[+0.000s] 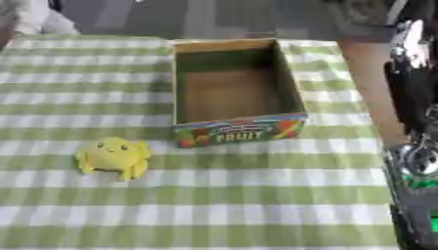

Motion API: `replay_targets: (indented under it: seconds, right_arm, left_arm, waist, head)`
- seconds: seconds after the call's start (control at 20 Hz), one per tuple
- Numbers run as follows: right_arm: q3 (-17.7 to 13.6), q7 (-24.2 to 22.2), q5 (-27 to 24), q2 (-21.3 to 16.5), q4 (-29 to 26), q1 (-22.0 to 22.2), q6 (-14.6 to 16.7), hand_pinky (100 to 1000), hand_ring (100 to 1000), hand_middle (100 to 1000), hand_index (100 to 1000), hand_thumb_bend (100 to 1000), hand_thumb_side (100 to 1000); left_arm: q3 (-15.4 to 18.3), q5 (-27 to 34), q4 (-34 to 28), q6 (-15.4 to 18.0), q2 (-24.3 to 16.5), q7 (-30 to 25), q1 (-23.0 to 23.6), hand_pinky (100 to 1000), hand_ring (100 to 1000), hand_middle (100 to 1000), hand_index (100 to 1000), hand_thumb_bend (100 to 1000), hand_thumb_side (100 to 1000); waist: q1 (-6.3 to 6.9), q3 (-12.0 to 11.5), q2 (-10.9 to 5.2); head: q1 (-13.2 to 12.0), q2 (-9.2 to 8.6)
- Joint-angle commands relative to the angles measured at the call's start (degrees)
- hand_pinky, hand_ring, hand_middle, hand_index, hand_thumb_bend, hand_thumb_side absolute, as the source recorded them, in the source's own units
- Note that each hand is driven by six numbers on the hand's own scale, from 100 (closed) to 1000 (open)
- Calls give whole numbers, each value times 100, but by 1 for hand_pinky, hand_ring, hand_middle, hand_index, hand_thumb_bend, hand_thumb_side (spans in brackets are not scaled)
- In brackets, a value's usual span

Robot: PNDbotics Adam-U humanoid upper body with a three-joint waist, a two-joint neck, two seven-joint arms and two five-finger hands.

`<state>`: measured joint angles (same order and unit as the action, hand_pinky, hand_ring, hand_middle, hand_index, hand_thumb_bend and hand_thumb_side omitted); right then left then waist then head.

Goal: Pick up objects on the table and place them in the box.

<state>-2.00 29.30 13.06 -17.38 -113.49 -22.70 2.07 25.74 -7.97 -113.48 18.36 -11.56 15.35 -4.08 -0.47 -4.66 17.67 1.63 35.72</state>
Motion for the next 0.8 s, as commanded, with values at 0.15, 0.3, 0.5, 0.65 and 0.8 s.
replay_targets:
  seconds: [0.15,0.3,0.5,0.65,0.8]
  right_arm:
    - [8,-24,-8,-80,-110,-63,14,784,867,555,833,100,581]
    - [6,-24,-11,-78,-110,-63,16,784,867,555,833,100,580]
    - [11,-30,-17,-82,-110,-56,14,784,867,555,833,100,579]
    - [11,-31,-19,-81,-110,-43,13,784,867,555,833,100,577]
    - [11,-31,-18,-83,-110,-38,14,785,868,555,833,100,577]
  left_arm:
    - [-22,-185,-111,72,-568,110,-15,863,602,636,887,170,994]
    - [-77,-370,-111,40,-888,207,-17,855,599,627,886,183,990]
    - [-187,-768,-111,-154,-1430,382,-41,838,587,605,880,209,971]
    - [-289,-1117,-105,-332,-1836,517,-74,830,591,609,873,236,951]
    - [-380,-1420,-15,-456,-2120,623,-95,825,595,614,861,275,942]
  waist:
    - [21,2,-115]
    - [27,20,-128]
    - [43,18,-152]
    - [69,30,-170]
    - [94,65,-173]
  head:
    - [44,167]
    - [96,198]
    - [88,222]
    - [76,261]
    - [77,297]
